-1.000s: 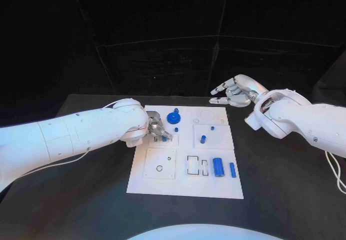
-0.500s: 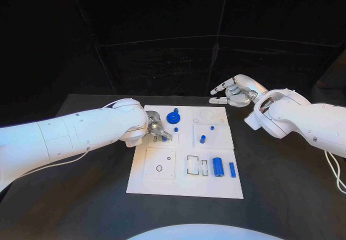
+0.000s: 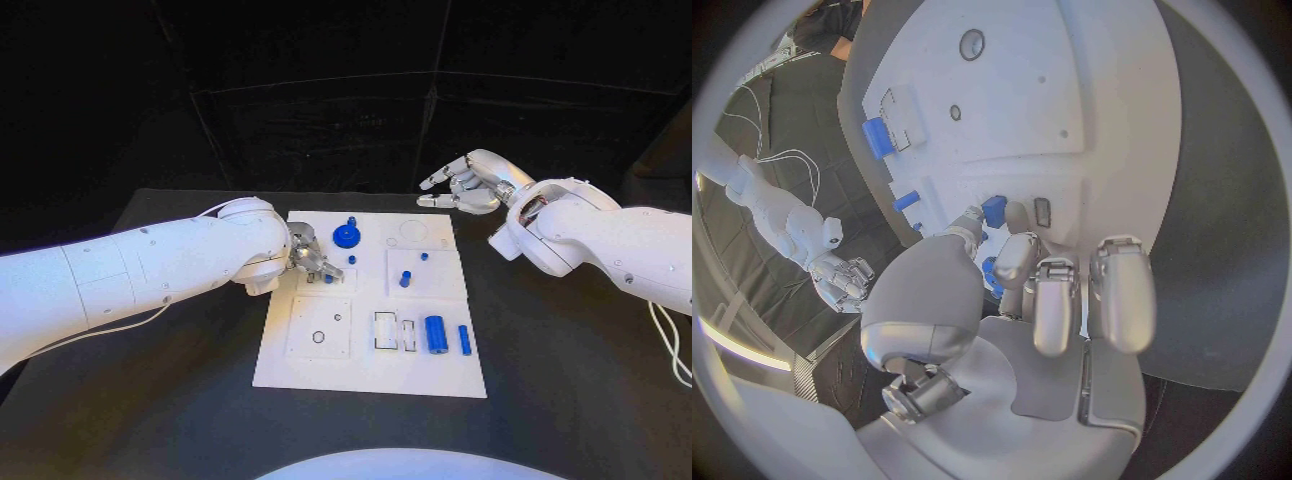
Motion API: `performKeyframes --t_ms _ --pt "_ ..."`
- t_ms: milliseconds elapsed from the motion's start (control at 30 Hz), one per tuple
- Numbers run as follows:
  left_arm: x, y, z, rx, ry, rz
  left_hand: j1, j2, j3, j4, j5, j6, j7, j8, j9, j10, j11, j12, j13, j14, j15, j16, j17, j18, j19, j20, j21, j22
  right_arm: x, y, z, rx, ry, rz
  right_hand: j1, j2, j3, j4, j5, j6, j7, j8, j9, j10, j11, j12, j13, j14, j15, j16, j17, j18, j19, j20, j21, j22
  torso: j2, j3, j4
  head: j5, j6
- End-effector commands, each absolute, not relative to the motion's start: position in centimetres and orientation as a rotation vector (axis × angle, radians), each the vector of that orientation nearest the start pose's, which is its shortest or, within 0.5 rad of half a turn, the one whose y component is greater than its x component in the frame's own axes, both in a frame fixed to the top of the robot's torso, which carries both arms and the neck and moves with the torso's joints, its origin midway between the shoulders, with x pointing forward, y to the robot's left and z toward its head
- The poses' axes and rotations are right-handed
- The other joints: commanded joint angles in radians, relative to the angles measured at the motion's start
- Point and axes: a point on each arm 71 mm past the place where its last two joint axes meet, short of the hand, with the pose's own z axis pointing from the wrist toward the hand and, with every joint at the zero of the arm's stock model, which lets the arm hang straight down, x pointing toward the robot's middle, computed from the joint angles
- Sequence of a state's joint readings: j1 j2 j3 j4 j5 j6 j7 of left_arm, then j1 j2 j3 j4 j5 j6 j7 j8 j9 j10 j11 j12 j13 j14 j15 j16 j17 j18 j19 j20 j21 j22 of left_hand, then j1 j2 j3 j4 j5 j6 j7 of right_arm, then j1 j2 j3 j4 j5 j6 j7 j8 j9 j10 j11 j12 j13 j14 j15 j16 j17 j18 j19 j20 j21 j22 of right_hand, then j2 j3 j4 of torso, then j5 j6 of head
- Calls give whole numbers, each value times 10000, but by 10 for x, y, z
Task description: Assemble the parts on the task board
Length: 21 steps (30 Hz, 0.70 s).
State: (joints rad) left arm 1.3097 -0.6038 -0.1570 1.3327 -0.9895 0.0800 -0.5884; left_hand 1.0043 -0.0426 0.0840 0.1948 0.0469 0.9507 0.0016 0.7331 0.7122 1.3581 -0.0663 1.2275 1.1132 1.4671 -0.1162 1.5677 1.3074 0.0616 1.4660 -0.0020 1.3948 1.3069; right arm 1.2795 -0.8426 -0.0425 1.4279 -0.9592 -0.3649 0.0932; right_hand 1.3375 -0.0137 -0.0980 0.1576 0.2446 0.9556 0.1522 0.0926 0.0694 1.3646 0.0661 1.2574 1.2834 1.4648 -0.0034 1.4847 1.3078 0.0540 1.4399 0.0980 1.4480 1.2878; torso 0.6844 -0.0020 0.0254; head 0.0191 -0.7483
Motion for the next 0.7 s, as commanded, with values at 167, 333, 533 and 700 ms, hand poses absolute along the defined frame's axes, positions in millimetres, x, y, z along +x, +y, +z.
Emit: performKeyframes --t_ms 167,333,533,700 --pt "512 158 -215 -2117 23048 -3500 -83 4 -409 183 -7 51 -47 45 38 44 -18 60 11 1037 -65 31 2634 -58 153 -116 44 8 517 -228 -145 2312 15780 9271 -33 -44 -70 0 -66 10 7 66 -15 -88 3 -39 -2 659 -69 -31 859 45 -60 -20 -41 -14 -1 1 -1 4 7" --pt "515 159 -201 -2209 22863 -3898 48 2 -572 198 -6 1 -39 24 44 -5 -13 -4 -68 1037 -68 31 2634 -38 120 -122 -24 -87 517 -229 -145 2319 15779 9254 -47 -44 -84 8 -65 8 7 66 -15 -92 3 -43 -7 657 -69 -37 851 46 -62 -19 -44 -19 1 -1 0 15 26" --pt "524 169 -174 -1648 23265 -3824 788 422 -651 17 38 -1007 400 -821 -418 -583 368 -650 -856 1037 204 31 2634 56 -109 68 -445 -652 518 -231 -146 2345 15779 9208 -71 -43 -106 22 -56 5 7 66 -15 -90 4 -41 -5 658 -69 -38 854 46 -63 -19 -47 -22 -2 4 13 13 69" --pt "542 182 -162 -1597 23476 -3205 1015 624 -942 36 27 -1219 735 -1546 -1152 -694 632 -703 -1004 1037 484 31 2634 89 -150 343 -544 -743 518 -231 -146 2348 15777 9200 -69 -39 -115 21 -33 1 7 65 -16 -88 4 -37 -3 658 -69 -39 855 46 -61 -19 -48 -20 1 -5 13 57 117"
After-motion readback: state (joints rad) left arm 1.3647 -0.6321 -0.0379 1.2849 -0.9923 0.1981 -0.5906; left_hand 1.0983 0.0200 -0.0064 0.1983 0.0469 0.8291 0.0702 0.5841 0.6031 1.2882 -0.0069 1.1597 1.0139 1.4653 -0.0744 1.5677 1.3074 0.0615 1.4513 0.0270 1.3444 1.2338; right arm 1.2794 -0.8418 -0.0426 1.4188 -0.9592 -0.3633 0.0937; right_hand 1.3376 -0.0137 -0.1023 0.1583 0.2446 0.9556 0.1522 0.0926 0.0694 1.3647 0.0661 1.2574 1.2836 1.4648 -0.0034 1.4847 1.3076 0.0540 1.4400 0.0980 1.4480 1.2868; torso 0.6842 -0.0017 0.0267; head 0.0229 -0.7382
